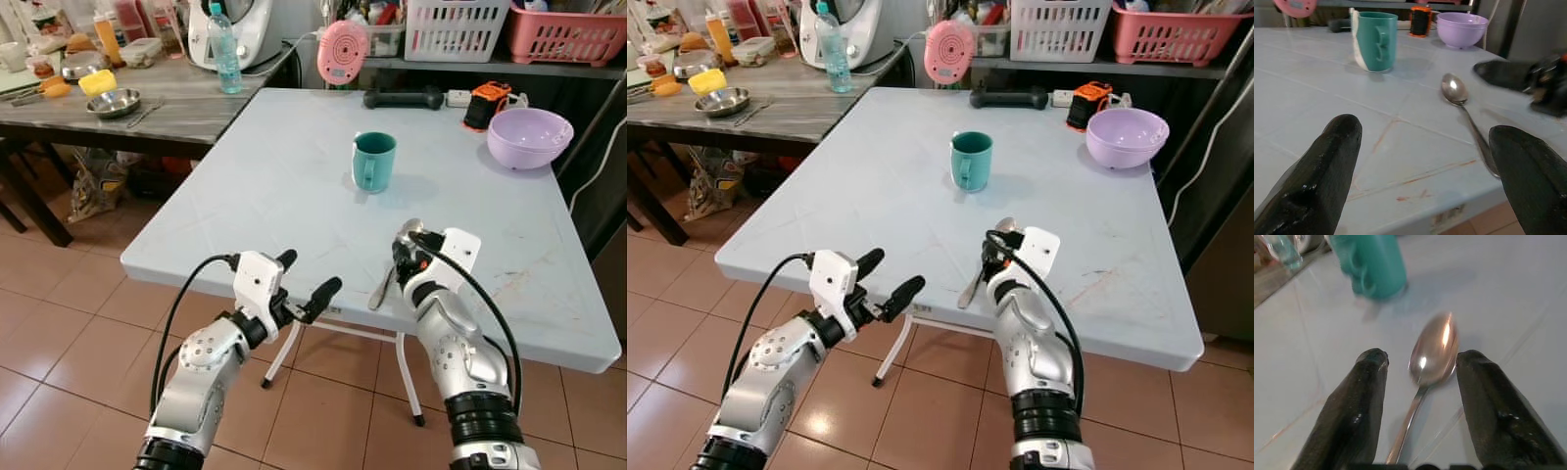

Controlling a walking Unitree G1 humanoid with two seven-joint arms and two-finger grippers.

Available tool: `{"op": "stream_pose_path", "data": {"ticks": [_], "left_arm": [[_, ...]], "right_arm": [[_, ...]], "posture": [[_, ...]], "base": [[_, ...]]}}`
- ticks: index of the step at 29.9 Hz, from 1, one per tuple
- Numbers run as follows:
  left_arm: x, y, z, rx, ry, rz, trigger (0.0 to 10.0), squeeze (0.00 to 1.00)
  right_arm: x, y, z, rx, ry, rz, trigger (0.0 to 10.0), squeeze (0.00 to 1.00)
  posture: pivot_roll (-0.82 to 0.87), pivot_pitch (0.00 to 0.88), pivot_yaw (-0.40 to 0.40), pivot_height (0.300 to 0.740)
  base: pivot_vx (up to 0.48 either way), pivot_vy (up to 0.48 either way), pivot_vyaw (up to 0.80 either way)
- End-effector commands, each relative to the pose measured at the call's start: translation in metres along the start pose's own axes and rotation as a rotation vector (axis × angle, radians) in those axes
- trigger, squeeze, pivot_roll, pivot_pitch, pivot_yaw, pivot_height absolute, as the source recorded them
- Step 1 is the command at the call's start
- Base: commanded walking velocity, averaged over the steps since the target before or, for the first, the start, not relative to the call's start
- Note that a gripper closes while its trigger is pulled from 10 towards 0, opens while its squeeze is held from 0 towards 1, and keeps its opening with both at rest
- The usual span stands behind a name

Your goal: Setting the table

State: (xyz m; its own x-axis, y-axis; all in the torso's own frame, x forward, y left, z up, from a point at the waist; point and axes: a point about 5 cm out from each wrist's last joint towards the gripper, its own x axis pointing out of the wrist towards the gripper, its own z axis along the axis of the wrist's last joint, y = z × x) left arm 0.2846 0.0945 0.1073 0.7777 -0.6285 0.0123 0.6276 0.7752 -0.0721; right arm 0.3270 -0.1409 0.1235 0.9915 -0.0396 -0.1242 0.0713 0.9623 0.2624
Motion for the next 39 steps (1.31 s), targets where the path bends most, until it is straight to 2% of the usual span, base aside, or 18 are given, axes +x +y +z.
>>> {"op": "stream_pose_path", "data": {"ticks": [1, 5, 9, 10, 17, 18, 19, 21, 34, 39], "left_arm": [[0.001, 0.009, 0.004, 0.032, -0.010, 0.062, 10.0, 0.00], [0.002, 0.018, 0.007, 0.053, -0.018, 0.140, 10.0, 0.00], [0.001, 0.029, 0.009, 0.073, -0.023, 0.224, 10.0, 0.00], [0.002, 0.035, 0.009, 0.069, -0.016, 0.271, 10.0, 0.00], [0.001, 0.049, 0.010, 0.077, -0.016, 0.374, 10.0, 0.00], [0.001, 0.050, 0.009, 0.082, -0.010, 0.381, 10.0, 0.00], [0.001, 0.050, 0.009, 0.085, -0.006, 0.378, 10.0, 0.00], [0.002, 0.051, 0.009, 0.094, -0.004, 0.372, 10.0, 0.00], [0.002, 0.050, 0.007, 0.089, -0.007, 0.374, 10.0, 0.00], [0.002, 0.051, 0.007, 0.090, -0.009, 0.376, 10.0, 0.00]], "right_arm": [[-0.007, 0.002, 0.011, -0.077, -0.082, 0.001, 10.0, 1.00], [-0.016, -0.003, 0.018, -0.136, -0.149, -0.012, 10.0, 1.00], [-0.027, -0.012, 0.020, -0.212, -0.195, -0.044, 10.0, 1.00], [-0.034, -0.018, 0.021, -0.241, -0.206, -0.066, 10.0, 1.00], [-0.051, -0.038, 0.016, -0.283, -0.179, -0.118, 10.0, 1.00], [-0.053, -0.041, 0.014, -0.285, -0.165, -0.128, 10.0, 0.43], [-0.053, -0.043, 0.013, -0.283, -0.161, -0.131, 10.0, 0.16], [-0.055, -0.044, 0.011, -0.284, -0.154, -0.131, 10.0, 0.00], [-0.056, -0.037, 0.008, -0.284, -0.144, -0.117, 10.0, 0.00], [-0.056, -0.036, 0.009, -0.286, -0.147, -0.115, 10.0, 0.00]], "posture": [[-0.12, 0.014, 0.079, 0.740], [-0.12, 0.014, 0.078, 0.740], [-0.14, 0.010, 0.078, 0.740], [-0.14, 0.009, 0.076, 0.740], [-0.15, 0.009, 0.078, 0.740], [-0.15, 0.008, 0.079, 0.740], [-0.15, 0.008, 0.080, 0.740], [-0.15, 0.008, 0.080, 0.740], [-0.15, 0.014, 0.083, 0.740], [-0.15, 0.013, 0.084, 0.740]], "base": [[0.000, 0.000, 0.00], [0.000, 0.000, 0.00], [0.000, 0.000, 0.00], [0.000, 0.000, 0.00], [0.000, 0.000, -0.13], [0.000, 0.000, -0.79], [0.000, 0.000, -0.79], [0.000, 0.000, -0.79], [0.000, 0.000, -0.78], [0.000, 0.000, -0.11]]}}
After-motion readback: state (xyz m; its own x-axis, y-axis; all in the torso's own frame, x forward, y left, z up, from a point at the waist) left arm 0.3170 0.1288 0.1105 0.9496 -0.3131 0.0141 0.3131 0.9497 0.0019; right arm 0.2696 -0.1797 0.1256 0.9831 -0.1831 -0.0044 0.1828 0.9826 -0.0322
